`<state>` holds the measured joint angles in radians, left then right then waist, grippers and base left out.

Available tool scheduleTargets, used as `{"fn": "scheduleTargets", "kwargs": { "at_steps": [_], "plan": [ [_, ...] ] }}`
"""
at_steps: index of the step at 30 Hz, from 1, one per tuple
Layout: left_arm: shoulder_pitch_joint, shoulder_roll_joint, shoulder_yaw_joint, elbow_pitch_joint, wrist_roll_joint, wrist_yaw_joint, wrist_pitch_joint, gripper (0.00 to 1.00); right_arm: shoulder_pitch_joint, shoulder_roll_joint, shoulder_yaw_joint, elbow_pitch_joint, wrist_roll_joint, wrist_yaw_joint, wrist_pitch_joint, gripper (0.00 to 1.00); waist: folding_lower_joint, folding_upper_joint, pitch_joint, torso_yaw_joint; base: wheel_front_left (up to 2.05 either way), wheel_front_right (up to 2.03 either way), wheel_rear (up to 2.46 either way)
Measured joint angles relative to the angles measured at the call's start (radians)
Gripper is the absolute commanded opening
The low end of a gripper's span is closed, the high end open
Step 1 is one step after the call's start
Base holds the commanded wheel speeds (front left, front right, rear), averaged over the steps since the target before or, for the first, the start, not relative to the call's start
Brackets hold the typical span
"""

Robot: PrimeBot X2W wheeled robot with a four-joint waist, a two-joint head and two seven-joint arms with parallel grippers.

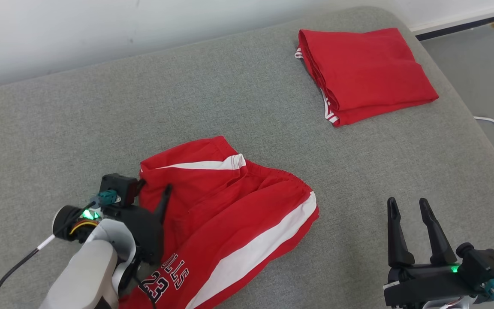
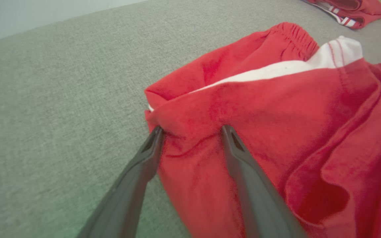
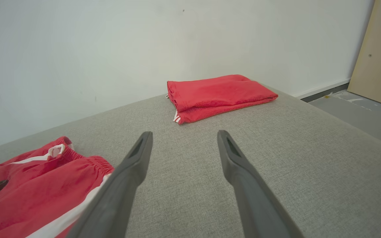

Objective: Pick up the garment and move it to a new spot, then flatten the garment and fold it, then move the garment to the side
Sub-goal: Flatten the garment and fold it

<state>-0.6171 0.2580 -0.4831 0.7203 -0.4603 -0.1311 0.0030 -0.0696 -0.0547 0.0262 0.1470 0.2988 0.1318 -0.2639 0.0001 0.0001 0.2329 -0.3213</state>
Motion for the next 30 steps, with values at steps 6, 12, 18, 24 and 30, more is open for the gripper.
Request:
{"fn": "scheduleTargets", "kwargs": {
  "at_steps": [6,12,18,24,30],
  "plan": [
    [-0.059,0.011,-0.044,-0.004,-0.008,0.000,-0.031,0.00,-0.008,0.001,-0.006,-0.009,-0.001,0.000,0.000,1.00,0.0000,0.0000,0.006,0.002,0.00,0.00,0.00],
    [-0.195,0.055,-0.071,-0.032,-0.011,0.000,-0.079,0.00,-0.012,0.001,-0.007,-0.013,-0.006,0.000,0.000,1.00,0.0000,0.0000,0.011,0.003,0.00,0.00,0.00],
    [-0.295,0.095,-0.091,-0.040,-0.011,0.000,-0.121,0.00,-0.014,0.002,-0.004,-0.016,-0.006,0.000,0.000,1.00,-0.0001,0.0000,0.014,-0.009,0.00,0.00,0.00],
    [-0.315,0.105,-0.119,-0.017,-0.017,-0.001,-0.147,1.00,-0.014,0.002,-0.006,-0.013,-0.004,0.000,0.000,1.00,-0.0001,0.0000,0.017,-0.016,0.00,0.00,0.00],
    [-0.284,0.101,-0.111,0.011,-0.037,0.002,-0.216,1.00,-0.013,0.003,-0.013,-0.004,-0.006,0.000,0.000,1.00,-0.0001,0.0000,0.001,-0.003,0.00,0.00,0.00]
  ]
}}
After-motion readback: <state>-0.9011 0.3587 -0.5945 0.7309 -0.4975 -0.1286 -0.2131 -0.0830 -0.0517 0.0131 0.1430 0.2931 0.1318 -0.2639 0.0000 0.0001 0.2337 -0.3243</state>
